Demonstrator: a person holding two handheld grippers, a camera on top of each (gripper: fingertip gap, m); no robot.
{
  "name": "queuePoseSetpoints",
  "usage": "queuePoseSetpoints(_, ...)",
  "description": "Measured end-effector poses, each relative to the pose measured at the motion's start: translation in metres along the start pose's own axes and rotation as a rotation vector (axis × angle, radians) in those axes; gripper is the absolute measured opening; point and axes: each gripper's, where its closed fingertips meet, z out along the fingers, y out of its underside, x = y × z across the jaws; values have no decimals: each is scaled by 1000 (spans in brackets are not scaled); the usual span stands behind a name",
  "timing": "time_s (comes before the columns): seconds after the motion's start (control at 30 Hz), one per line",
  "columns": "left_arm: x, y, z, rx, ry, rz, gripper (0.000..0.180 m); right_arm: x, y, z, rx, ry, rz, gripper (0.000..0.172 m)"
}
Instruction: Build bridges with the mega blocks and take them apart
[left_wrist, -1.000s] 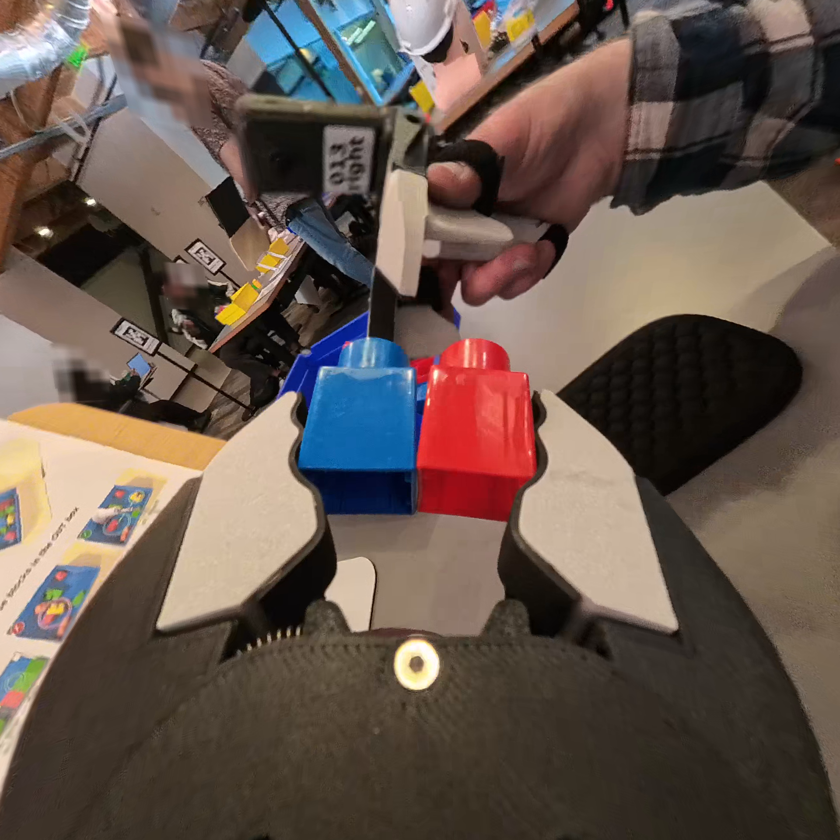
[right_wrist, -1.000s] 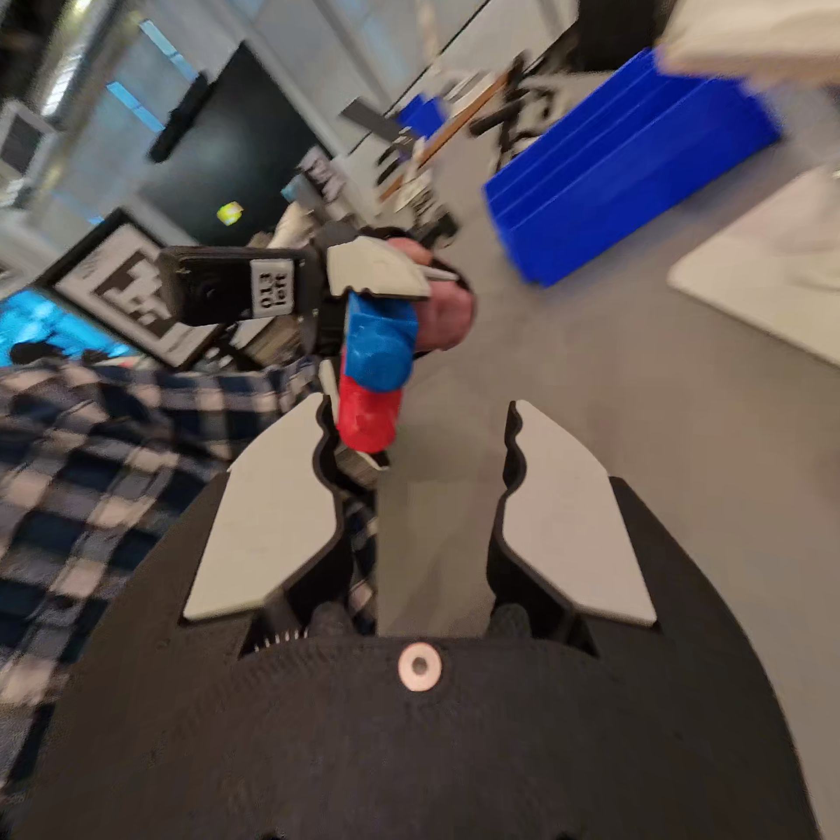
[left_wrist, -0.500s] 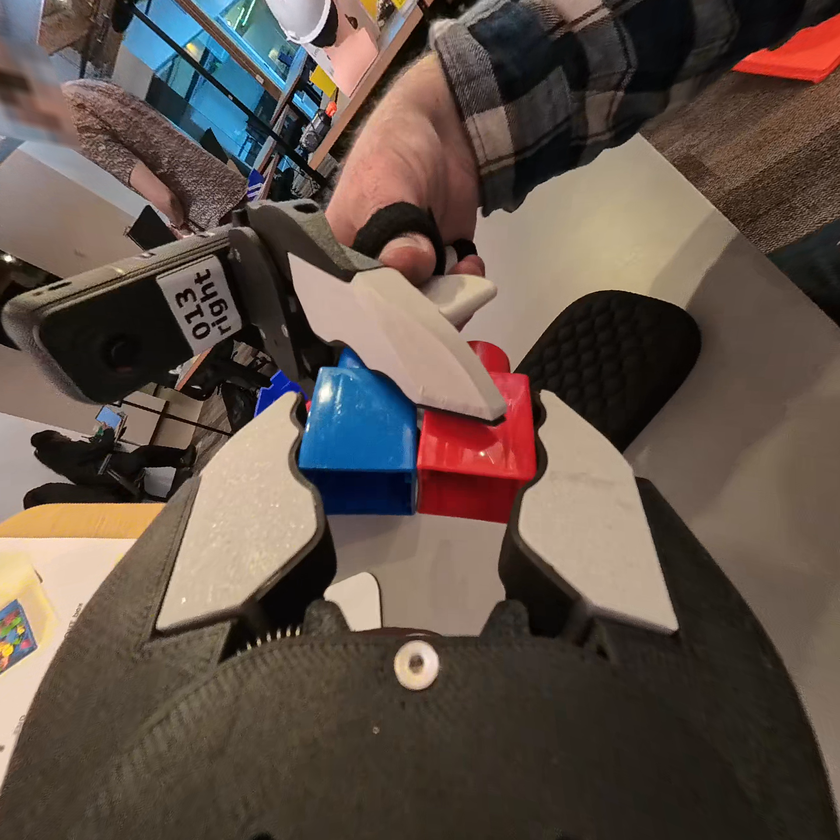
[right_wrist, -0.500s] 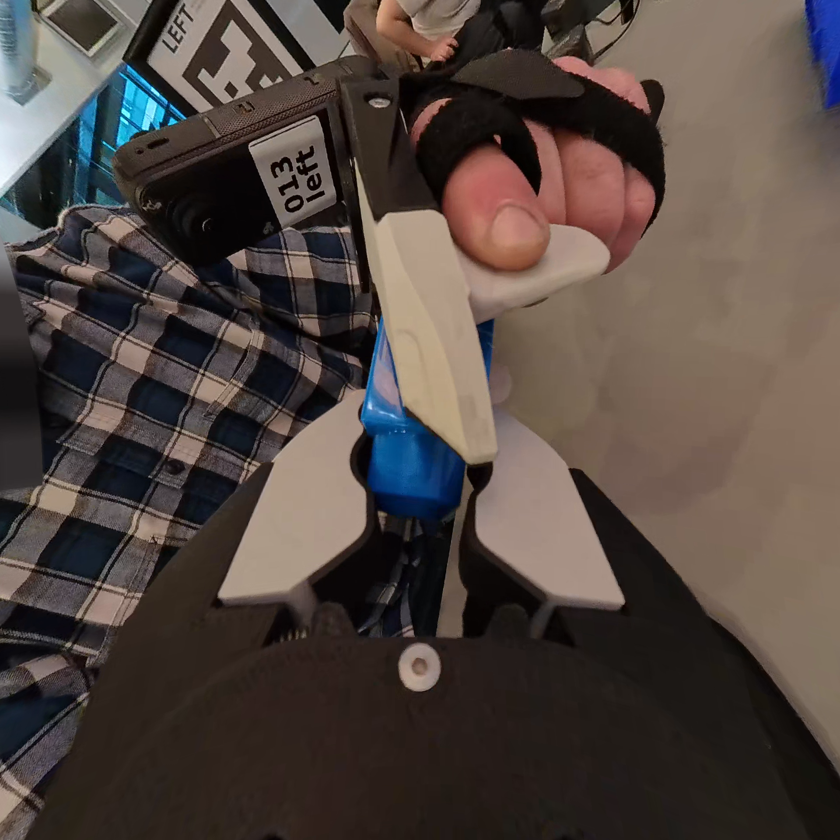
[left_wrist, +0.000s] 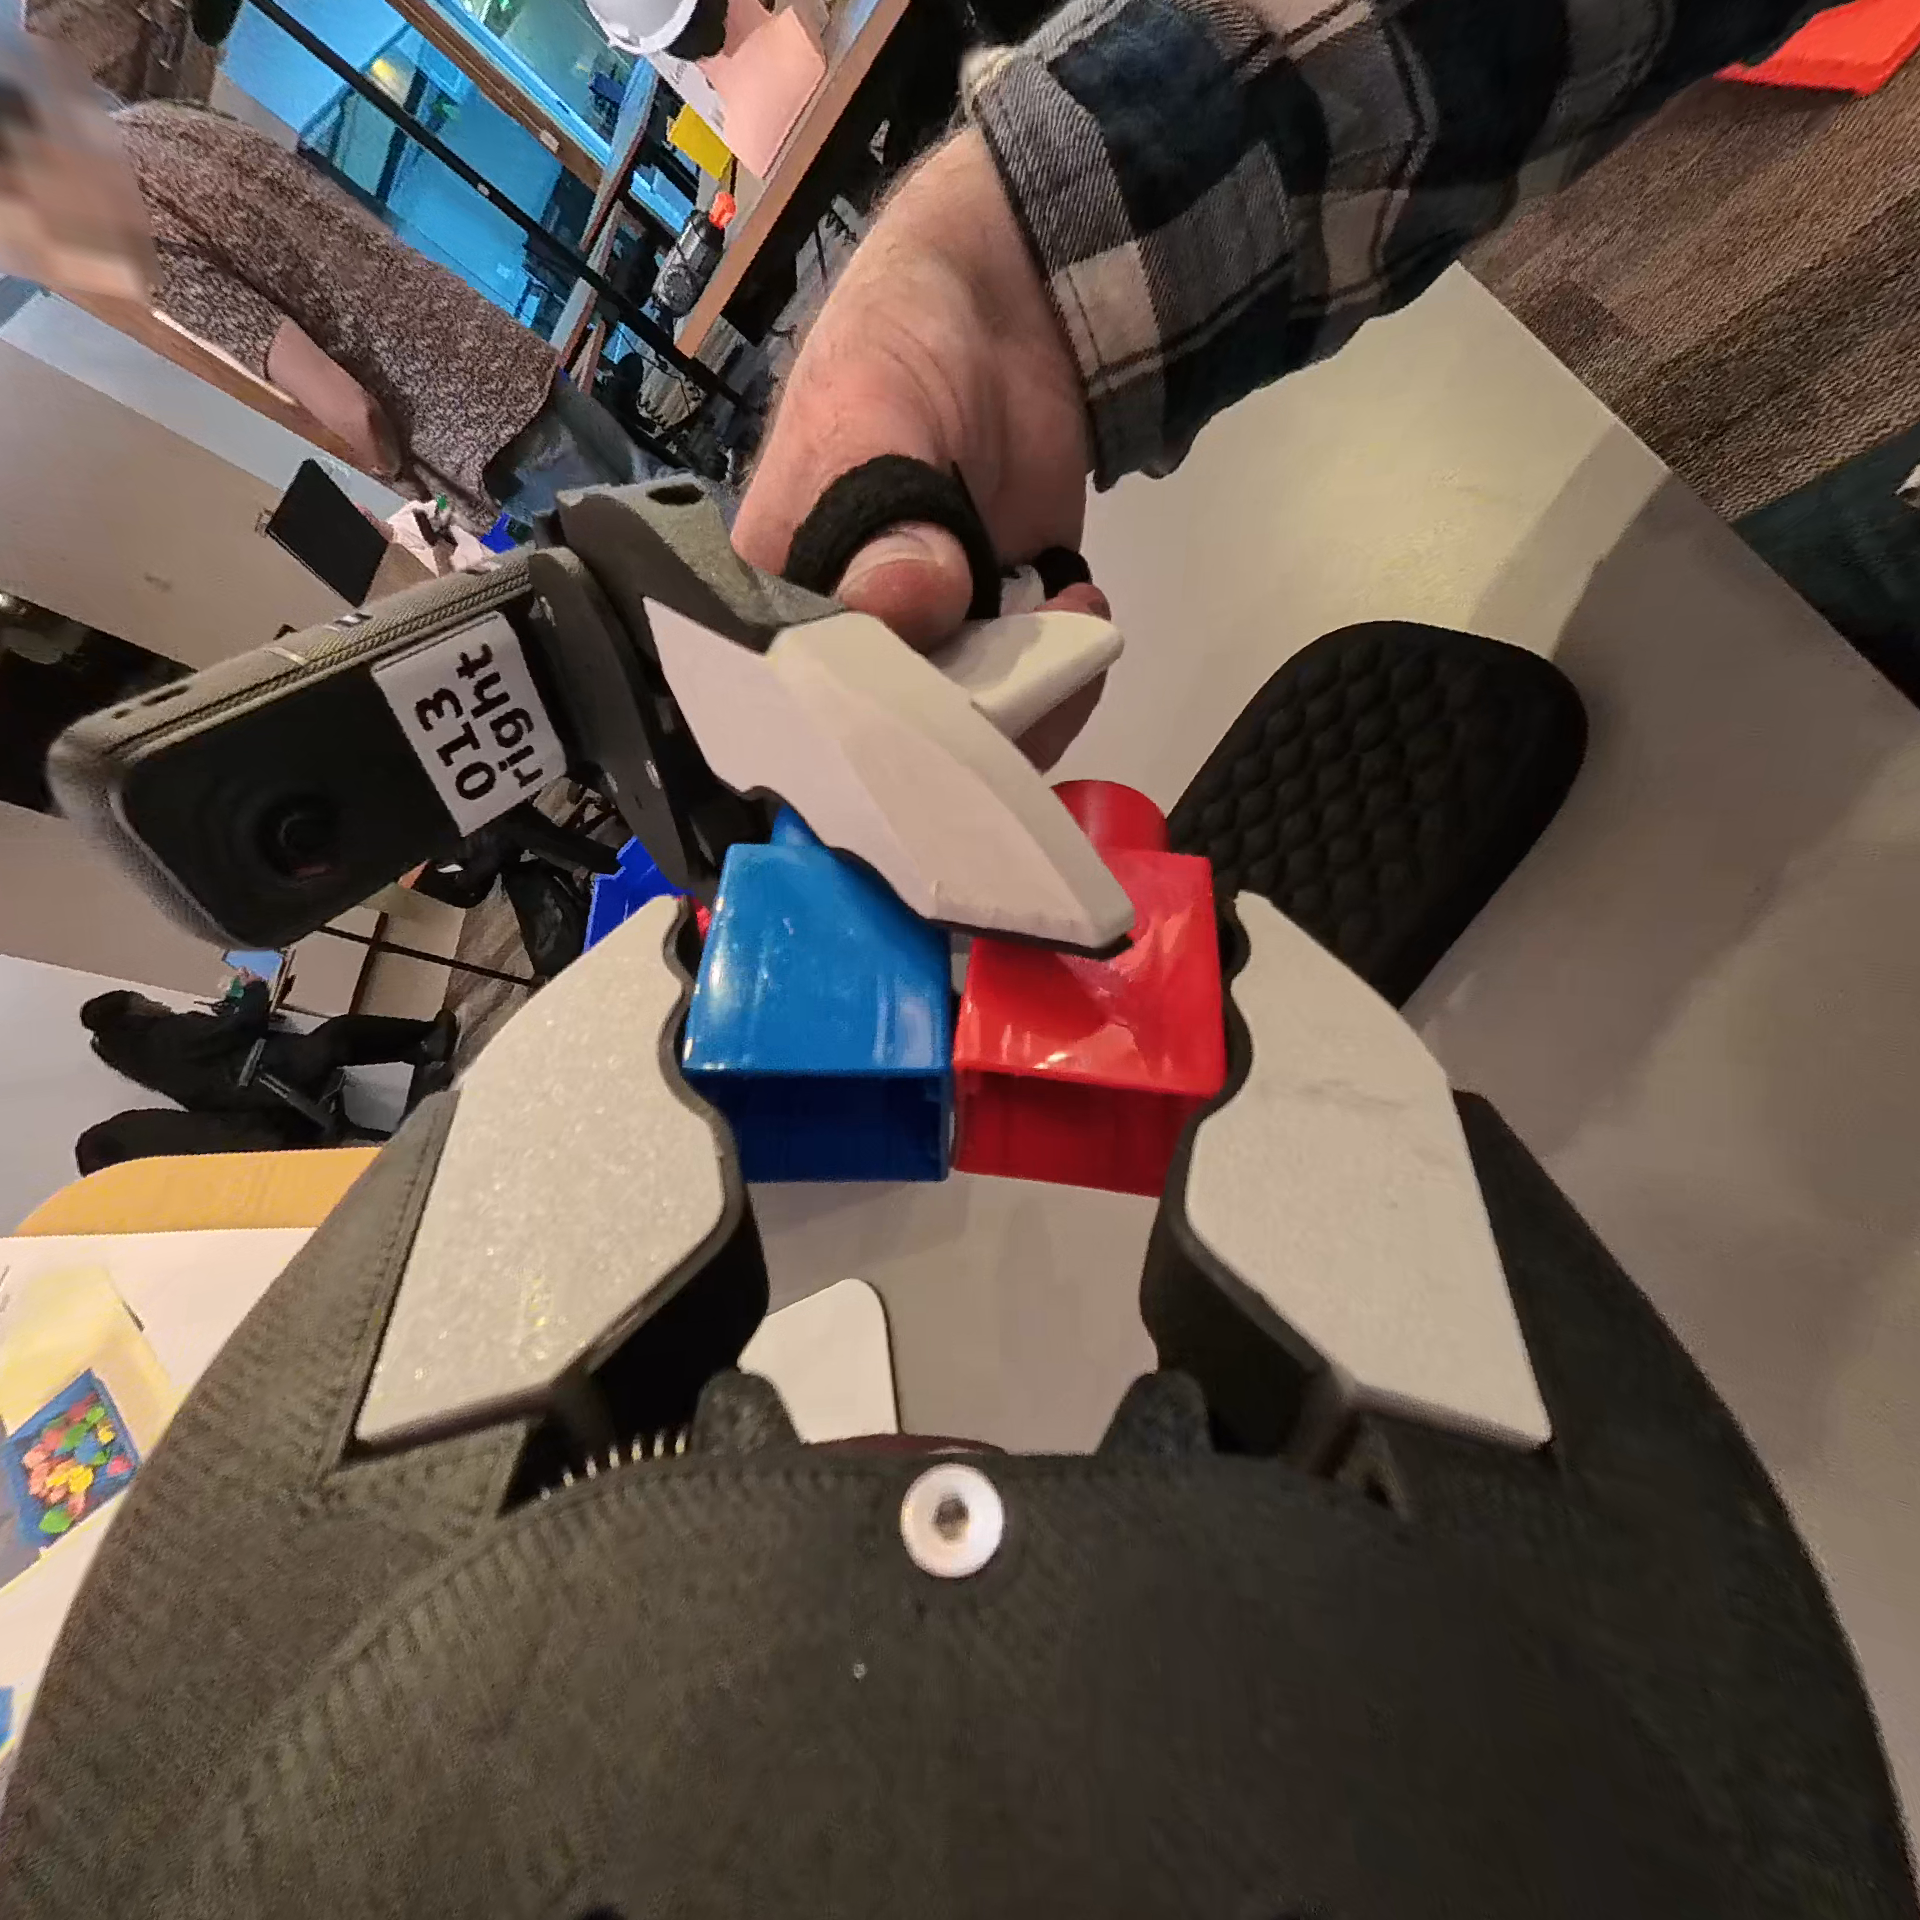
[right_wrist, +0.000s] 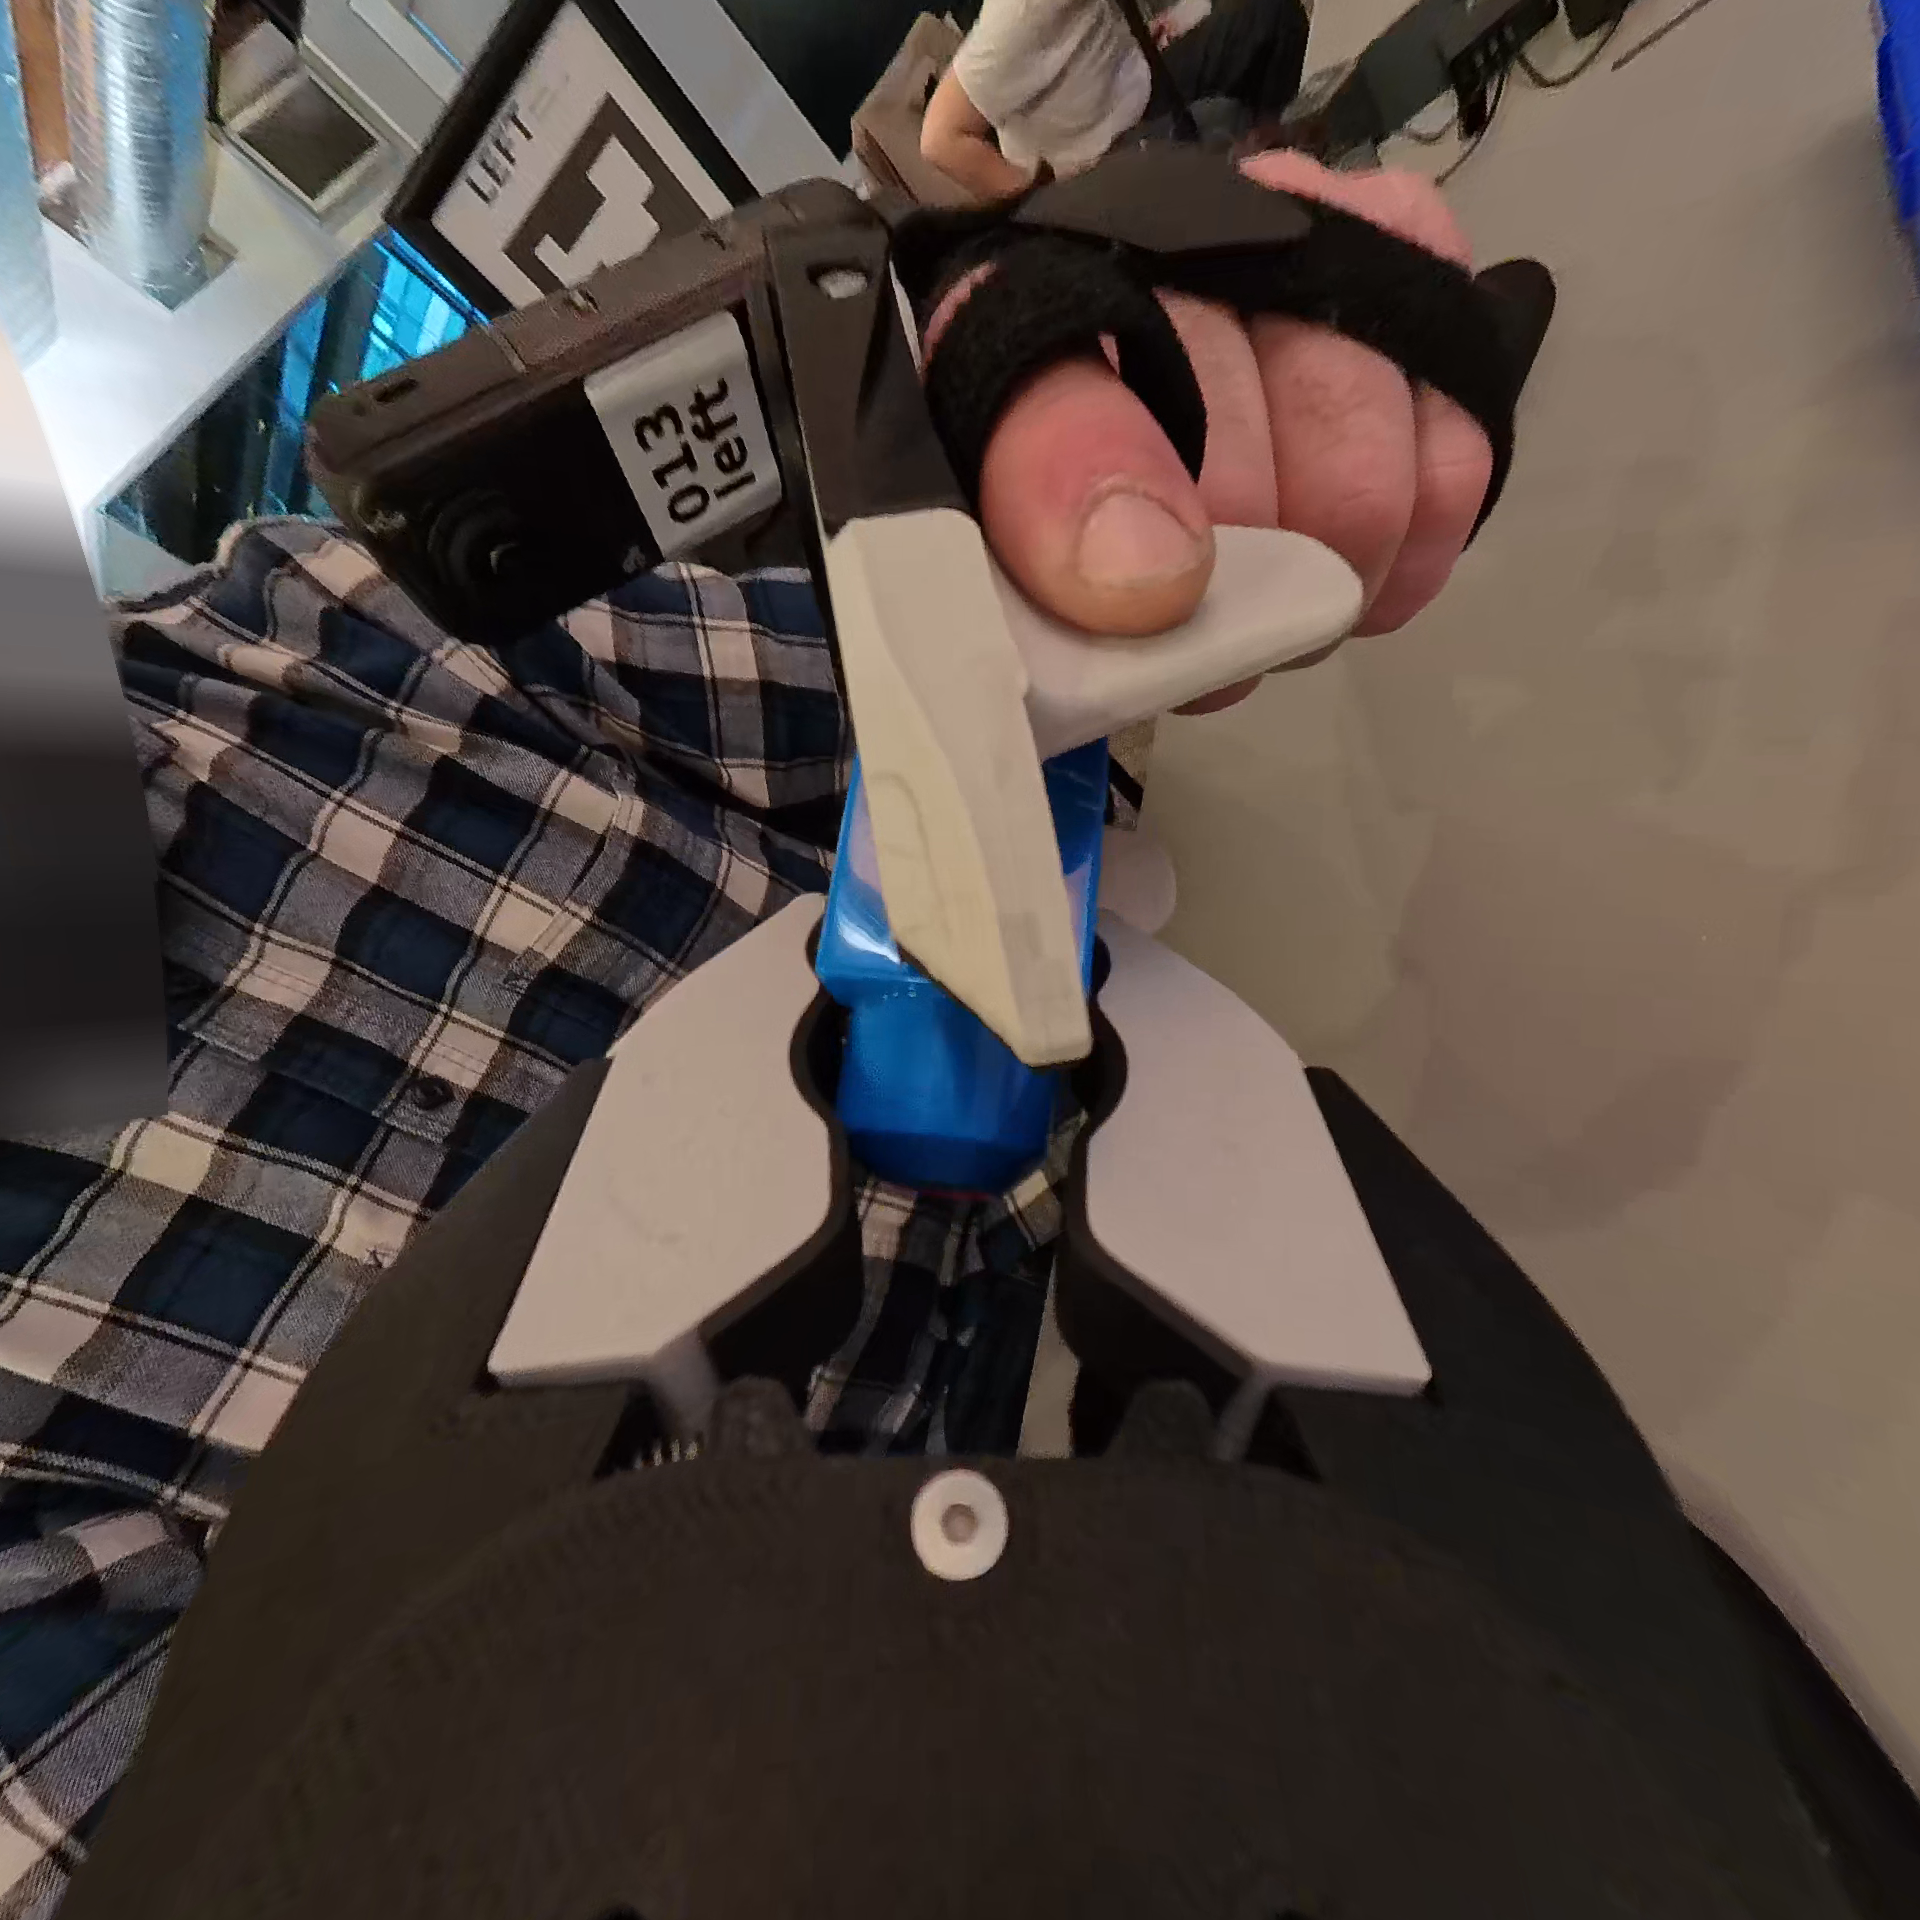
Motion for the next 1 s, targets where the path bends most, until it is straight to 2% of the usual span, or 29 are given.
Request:
queuePoseSetpoints(0.13,1,1,3,-10,-1,5,91,2,-5,-5,39,21,-6,41)
queuePoseSetpoints(0.53,10,-7,5,25,53,-16,91,-4,6,-5,-30,10,-23,40)
queuePoseSetpoints(1.0,6,2,5,9,41,-29,92,8,0,-3,110,25,-83,40)
